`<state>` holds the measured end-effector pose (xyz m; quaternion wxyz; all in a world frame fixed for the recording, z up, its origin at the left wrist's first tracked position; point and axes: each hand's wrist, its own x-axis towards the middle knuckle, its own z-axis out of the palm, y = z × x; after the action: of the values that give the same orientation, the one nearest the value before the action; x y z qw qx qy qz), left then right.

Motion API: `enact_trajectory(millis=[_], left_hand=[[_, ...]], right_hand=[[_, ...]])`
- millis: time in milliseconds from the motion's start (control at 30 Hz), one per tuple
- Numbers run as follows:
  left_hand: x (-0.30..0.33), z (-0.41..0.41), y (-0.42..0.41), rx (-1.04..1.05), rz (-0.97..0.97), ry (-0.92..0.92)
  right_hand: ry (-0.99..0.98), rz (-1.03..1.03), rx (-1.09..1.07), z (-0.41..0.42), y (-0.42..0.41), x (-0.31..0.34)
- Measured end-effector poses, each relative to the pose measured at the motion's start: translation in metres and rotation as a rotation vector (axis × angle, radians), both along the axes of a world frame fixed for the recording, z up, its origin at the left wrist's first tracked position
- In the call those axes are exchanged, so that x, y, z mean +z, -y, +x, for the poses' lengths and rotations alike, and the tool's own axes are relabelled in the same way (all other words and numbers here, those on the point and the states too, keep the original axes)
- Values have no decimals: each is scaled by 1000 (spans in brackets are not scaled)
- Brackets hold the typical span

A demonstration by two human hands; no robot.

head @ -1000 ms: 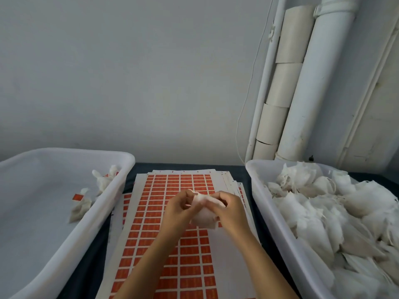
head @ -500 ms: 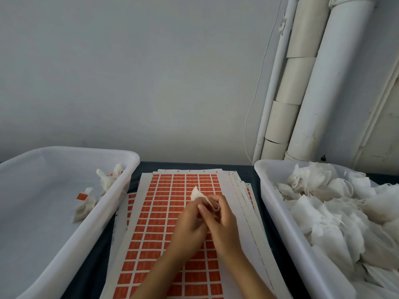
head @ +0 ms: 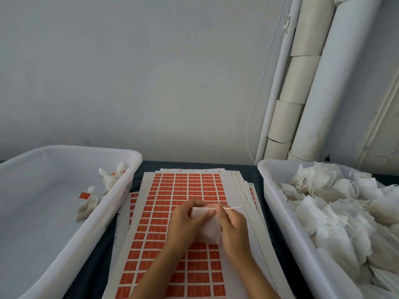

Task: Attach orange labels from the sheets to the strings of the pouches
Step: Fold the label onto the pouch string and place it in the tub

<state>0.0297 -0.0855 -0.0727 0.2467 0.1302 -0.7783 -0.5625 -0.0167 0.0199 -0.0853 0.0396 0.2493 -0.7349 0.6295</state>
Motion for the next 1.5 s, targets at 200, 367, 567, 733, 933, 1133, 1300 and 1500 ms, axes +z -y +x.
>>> enact_trajectory(millis=[200, 367, 567, 733, 933, 1133, 1300, 1500], left_hand=[[1, 0, 4, 18, -56, -7], [0, 2, 5, 69, -103, -50], [0, 5, 3, 94, -233, -122], [0, 4, 4, 59, -226, -123], [1, 6, 1, -94, 17, -144], [-3, 5, -3, 8, -159, -125], [-5, 5, -6, 48, -407, -158], [-3, 7, -5, 84, -424, -232]], right_hand=[[-121, 87, -61, -9, -11, 0], [-135, 70, -3, -9, -18, 3], [-163, 57, 78, -5, -16, 5], [-215, 123, 67, -3, -14, 2], [-268, 137, 0, -4, -16, 4], [-272, 149, -1, -5, -17, 4], [-355, 227, -48, -2, -18, 6], [-383, 262, -86, 1, -19, 11]])
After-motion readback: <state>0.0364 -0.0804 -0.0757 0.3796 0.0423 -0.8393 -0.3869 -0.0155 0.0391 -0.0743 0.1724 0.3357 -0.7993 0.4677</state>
